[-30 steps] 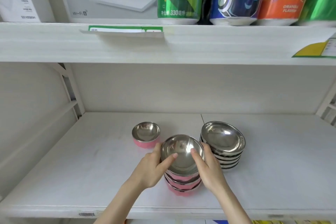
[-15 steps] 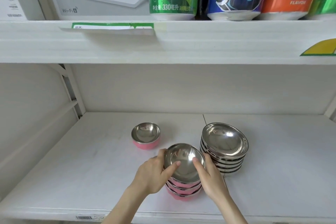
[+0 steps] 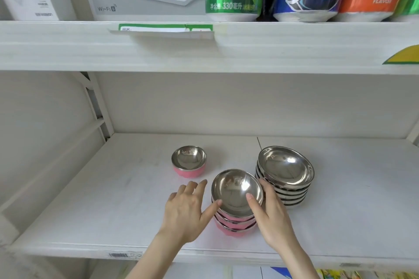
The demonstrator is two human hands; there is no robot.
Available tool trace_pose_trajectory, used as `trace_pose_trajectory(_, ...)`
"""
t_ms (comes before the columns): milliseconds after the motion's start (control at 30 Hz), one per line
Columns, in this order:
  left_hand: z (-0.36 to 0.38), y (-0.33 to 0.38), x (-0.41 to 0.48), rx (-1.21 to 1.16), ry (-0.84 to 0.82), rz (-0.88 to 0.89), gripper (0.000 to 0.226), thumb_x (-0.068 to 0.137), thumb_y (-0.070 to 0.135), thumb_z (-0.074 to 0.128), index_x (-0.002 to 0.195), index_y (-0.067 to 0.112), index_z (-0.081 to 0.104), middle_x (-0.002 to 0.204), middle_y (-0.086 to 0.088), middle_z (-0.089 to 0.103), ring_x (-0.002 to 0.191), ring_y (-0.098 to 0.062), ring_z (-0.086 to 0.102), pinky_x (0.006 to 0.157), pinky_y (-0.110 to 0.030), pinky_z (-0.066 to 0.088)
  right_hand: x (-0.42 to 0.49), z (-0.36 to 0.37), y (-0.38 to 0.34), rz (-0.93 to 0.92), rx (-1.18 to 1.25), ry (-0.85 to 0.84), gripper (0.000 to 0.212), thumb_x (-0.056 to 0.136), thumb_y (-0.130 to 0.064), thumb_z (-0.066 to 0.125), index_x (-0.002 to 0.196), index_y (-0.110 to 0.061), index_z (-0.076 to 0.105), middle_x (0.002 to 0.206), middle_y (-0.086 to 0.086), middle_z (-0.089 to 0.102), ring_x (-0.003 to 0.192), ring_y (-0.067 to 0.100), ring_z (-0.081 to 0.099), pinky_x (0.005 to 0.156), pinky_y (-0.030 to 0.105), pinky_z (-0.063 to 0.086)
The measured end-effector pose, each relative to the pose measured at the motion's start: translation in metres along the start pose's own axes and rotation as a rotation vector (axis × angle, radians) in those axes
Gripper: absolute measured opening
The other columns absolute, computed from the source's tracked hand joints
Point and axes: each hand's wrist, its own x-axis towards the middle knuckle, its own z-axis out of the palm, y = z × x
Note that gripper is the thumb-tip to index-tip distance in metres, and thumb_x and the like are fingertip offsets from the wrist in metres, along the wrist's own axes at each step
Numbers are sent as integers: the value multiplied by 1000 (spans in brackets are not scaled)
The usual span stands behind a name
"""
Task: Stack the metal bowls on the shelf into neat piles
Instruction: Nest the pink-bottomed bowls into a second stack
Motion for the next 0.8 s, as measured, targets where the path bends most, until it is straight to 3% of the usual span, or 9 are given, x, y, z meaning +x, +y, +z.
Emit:
trace_pose_trajectory(100, -5, -17, -12, 51, 70, 38, 78, 91, 70, 17, 121, 15, 64, 101, -2, 69, 82, -25, 66, 64, -38, 55, -12, 0, -10, -116, -195, 79, 66, 88, -52, 48, 143, -19, 35, 145, -3, 43, 136, 15, 35, 106, 24, 27)
trace_pose_trajectory(200, -19, -33, -18, 106, 45, 51, 74, 92, 67, 20, 119, 14, 65, 105, -7, 69, 91, -30, 67, 73, -43, 56, -18, 6, -18, -176, -357, 129, 75, 82, -64, 32, 141, -18, 37, 145, 0, 44, 135, 18, 36, 109, 33, 31)
trace_pose_trajectory(400, -37, -69, -11, 194, 58, 104, 68, 89, 63, 35, 126, 13, 61, 115, -15, 67, 105, -34, 64, 87, -51, 52, -15, 24, -48, -227, -518, 193, 79, 83, -64, 31, 143, -14, 36, 146, 7, 44, 137, 23, 36, 111, 39, 30)
trace_pose_trajectory(600, -53, -106, 13, 228, 107, 176, 66, 87, 61, 38, 128, 14, 59, 121, -19, 64, 110, -36, 62, 89, -50, 51, 8, 45, -76, -189, -556, 191, 86, 80, -69, 28, 148, -17, 20, 154, 6, 33, 144, 22, 24, 115, 39, 23)
trace_pose_trajectory(800, -55, -135, 51, 249, 94, 193, 69, 86, 62, 37, 128, 12, 60, 121, -21, 65, 109, -37, 63, 89, -52, 52, 46, 76, -99, -157, -494, 189, 88, 83, -67, 36, 149, -13, 18, 153, 10, 33, 142, 26, 28, 114, 40, 26)
